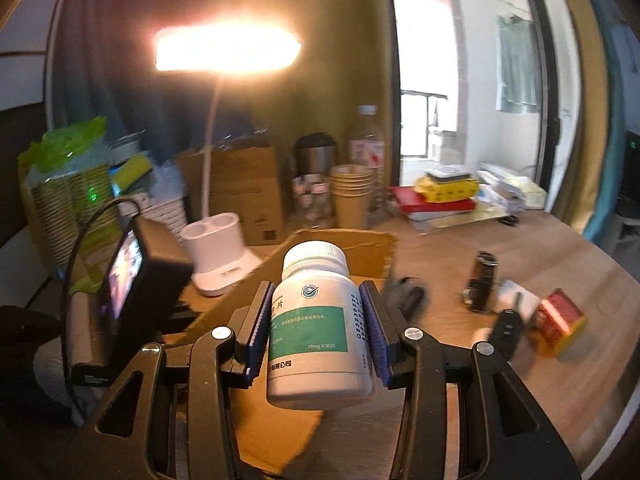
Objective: Organize rigid objects
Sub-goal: 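Carry the pill bottle over the box and release it inside with the right gripper, then move the right gripper to the red-and-gold can and grasp it, then lift the can, lower it into the box and open the right gripper, then move the right gripper to the black key fob and grasp it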
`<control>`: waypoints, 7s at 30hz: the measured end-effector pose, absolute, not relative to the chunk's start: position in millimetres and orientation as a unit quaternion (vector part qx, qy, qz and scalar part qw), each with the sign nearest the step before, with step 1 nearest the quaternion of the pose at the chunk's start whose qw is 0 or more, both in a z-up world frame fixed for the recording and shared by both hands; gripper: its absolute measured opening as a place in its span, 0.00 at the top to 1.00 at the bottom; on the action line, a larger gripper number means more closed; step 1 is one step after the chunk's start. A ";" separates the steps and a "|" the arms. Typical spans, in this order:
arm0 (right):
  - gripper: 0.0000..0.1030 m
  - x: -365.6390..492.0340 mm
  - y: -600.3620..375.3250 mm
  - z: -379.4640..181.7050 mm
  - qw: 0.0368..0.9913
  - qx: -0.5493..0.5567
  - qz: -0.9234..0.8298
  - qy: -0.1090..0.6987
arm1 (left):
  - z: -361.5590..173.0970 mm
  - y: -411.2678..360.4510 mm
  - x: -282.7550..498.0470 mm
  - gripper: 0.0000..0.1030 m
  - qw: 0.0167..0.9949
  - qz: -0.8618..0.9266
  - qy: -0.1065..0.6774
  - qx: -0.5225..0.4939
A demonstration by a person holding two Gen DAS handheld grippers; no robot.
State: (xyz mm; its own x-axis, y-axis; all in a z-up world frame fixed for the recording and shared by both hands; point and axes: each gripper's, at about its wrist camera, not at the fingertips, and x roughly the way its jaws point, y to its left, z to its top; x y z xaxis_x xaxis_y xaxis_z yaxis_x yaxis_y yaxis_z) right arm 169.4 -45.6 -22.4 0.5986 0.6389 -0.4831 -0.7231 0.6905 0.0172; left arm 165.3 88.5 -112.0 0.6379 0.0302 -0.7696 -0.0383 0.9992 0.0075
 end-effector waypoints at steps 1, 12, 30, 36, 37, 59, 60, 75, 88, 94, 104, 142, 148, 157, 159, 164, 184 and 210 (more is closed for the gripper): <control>0.56 167.9 -42.6 -23.4 0.886 -0.092 0.388 0.234 | -112.0 88.2 165.1 0.81 0.905 0.019 0.425 -0.005; 0.56 166.4 -18.3 -44.4 0.859 -0.106 0.421 0.271 | -112.3 88.6 165.6 0.81 0.905 0.019 0.425 -0.005; 0.43 169.0 -13.9 -57.5 0.839 -0.117 0.434 0.306 | -112.5 86.9 165.3 0.81 0.905 0.019 0.425 -0.004; 0.39 168.8 -18.8 -52.1 0.844 -0.111 0.431 0.299 | -112.6 85.6 165.0 0.81 0.905 0.019 0.424 -0.004; 0.38 170.6 -22.0 -50.2 0.847 -0.106 0.427 0.297 | -112.6 85.9 164.8 0.81 0.905 0.019 0.424 -0.004; 0.25 252.9 -154.0 -18.3 0.948 -0.037 0.200 0.246 | -112.7 85.4 164.8 0.81 0.905 0.018 0.424 -0.005; 0.25 256.0 -157.8 -19.4 0.949 -0.038 0.193 0.246 | -112.6 85.3 164.8 0.81 0.905 0.018 0.424 -0.005; 0.25 322.3 -191.7 -55.3 0.954 -0.056 0.127 0.264 | -113.1 85.6 164.8 0.81 0.905 0.017 0.424 -0.006; 0.25 365.4 -201.0 -83.6 0.933 -0.051 0.121 0.336 | -113.9 83.0 164.2 0.79 0.905 0.016 0.425 -0.006; 0.25 377.1 -201.9 -90.2 0.921 -0.044 0.125 0.366 | -114.6 79.7 163.0 0.79 0.905 0.015 0.425 -0.007; 0.44 376.0 -193.2 -96.0 0.916 -0.070 0.114 0.377 | -114.5 81.7 163.7 0.79 0.905 0.015 0.425 -0.007; 0.44 255.1 -72.6 -14.1 0.909 -0.080 0.310 0.265 | -114.6 81.7 164.2 0.79 0.905 0.015 0.425 -0.007; 0.45 234.5 -45.1 -10.5 0.893 -0.089 0.356 0.260 | -114.7 81.8 164.3 0.79 0.905 0.014 0.425 -0.007; 0.45 217.4 -14.2 -20.6 0.871 -0.107 0.397 0.268 | -114.7 82.0 164.4 0.79 0.905 0.014 0.425 -0.008; 0.45 215.8 -10.2 -23.8 0.868 -0.110 0.401 0.272 | -114.7 82.3 164.5 0.79 0.905 0.014 0.425 -0.008; 0.45 211.6 1.2 -35.4 0.859 -0.130 0.406 0.282 | -114.6 83.2 164.7 0.79 0.905 0.014 0.425 -0.008; 0.45 206.9 -1.3 -58.1 0.856 -0.188 0.380 0.297 | -114.7 81.5 164.3 0.79 0.905 0.014 0.425 -0.008; 0.31 199.2 -30.7 -42.5 0.875 -0.160 0.372 0.265 | -114.6 85.0 164.2 0.79 0.905 0.014 0.426 -0.009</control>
